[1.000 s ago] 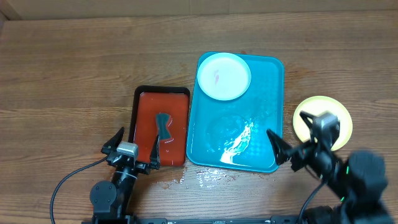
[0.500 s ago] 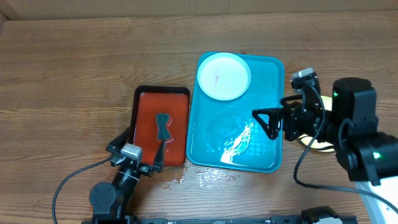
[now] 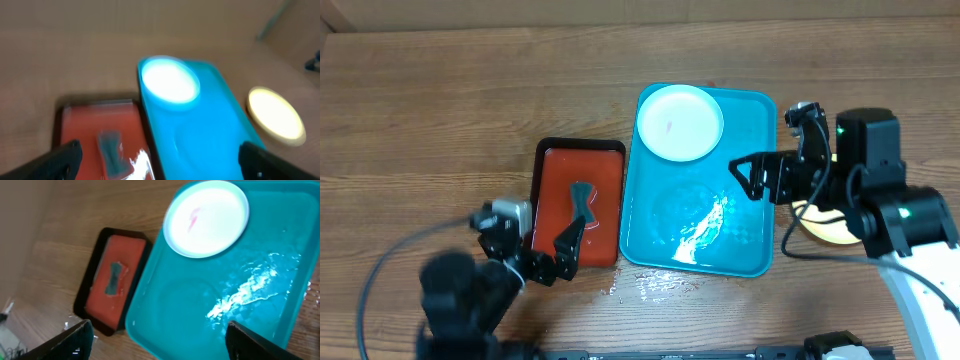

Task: Clean dirty plates on tray and stack at the side
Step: 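Grasp the sponge with the left gripper and pinch the white plate rim with the right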

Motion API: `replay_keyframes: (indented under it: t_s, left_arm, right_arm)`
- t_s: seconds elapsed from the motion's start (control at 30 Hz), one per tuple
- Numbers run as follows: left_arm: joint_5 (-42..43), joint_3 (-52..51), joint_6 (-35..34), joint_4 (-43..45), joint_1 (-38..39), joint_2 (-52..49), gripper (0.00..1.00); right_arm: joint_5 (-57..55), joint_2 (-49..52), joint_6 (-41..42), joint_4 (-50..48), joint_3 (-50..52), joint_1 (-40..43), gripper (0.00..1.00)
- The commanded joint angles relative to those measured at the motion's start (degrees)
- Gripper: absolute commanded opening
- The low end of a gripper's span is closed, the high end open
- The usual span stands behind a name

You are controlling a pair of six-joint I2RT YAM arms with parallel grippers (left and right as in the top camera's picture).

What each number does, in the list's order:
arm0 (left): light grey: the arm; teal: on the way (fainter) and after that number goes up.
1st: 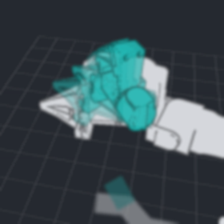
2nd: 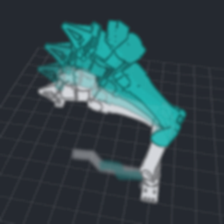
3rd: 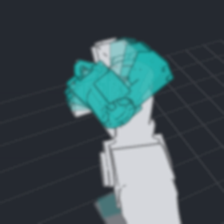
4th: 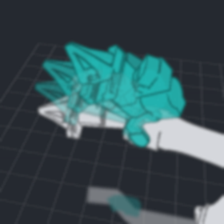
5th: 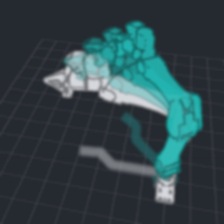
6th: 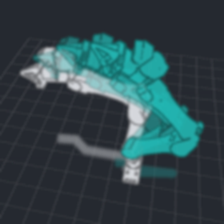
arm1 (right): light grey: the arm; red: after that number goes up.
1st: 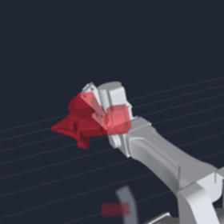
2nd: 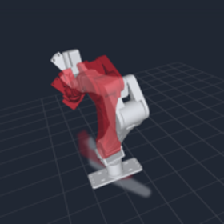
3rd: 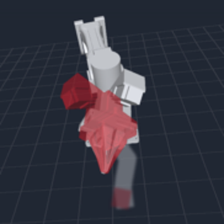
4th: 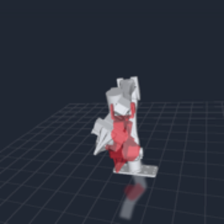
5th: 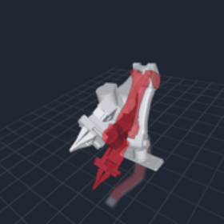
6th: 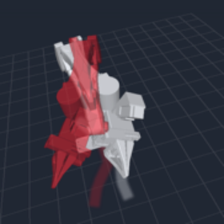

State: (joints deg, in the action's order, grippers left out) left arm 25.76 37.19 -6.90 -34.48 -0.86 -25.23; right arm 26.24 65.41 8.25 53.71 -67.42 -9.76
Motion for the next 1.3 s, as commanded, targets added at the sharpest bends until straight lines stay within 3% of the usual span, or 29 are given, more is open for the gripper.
replay_keyframes:
  t_s: [0.0, 0.13, 0.3, 0.47, 0.57, 0.73, 0.87, 0.93, 0.97, 1.03, 1.07, 1.27]
  left_arm:
    - [-0.7, 15.1, 4.2, -12.1, -0.3, -17.0, 1.00]
    - [1.1, 22.7, 2.6, -20.1, -0.2, -28.5, 1.00]
    - [3.7, 23.6, -0.3, -20.1, -0.2, -39.1, 1.00]
    - [-8.4, 23.6, -9.3, -22.3, 2.7, -49.8, 0.99]
    - [-14.3, 23.6, -11.5, -21.0, 6.0, -55.4, 0.79]
    - [-23.4, 23.6, -17.3, -17.0, 11.7, -64.3, 0.80]
    - [-26.4, 23.6, -22.2, -15.0, 12.9, -71.0, 0.56]
    - [-25.7, 23.6, -23.2, -13.8, 12.8, -73.7, 0.52]
    - [-24.7, 23.6, -23.1, -13.2, 12.9, -74.8, 0.43]
    - [-24.0, 23.6, -23.2, -12.4, 12.9, -76.0, 0.08]
    - [-23.2, 23.6, -23.2, -12.0, 12.9, -76.2, 0.04]
    - [-22.0, 27.8, -22.6, -16.2, 12.8, -74.6, 0.04]
  right_arm:
    - [-1.8, 2.6, 3.2, -0.7, -1.7, 0.1, 0.86]
    - [-3.4, 4.9, 5.5, -3.7, -1.7, 0.1, 0.77]
    - [-3.7, 10.5, 5.2, -1.4, -4.2, 0.1, 0.75]
    - [-3.7, 15.6, 3.5, 1.6, -5.5, 0.1, 0.75]
    - [-3.7, 16.1, 3.5, 1.7, -5.5, 0.1, 0.75]
    - [-3.7, 16.1, 3.5, 1.6, -5.5, 0.1, 0.76]
    - [-3.7, 16.1, 3.5, 2.0, -5.5, 0.1, 0.76]
    - [-3.7, 16.1, 3.6, 2.0, -5.5, 0.1, 0.72]
    - [-3.8, 16.1, 3.5, 1.6, -5.5, 0.1, 0.68]
    - [-5.3, 16.1, 3.6, 1.0, -5.9, 0.1, 0.56]
    - [-6.8, 16.4, 3.6, 1.3, -6.6, 0.1, 0.53]
    - [-12.8, 20.4, 3.8, 0.5, -10.2, 0.1, 0.53]
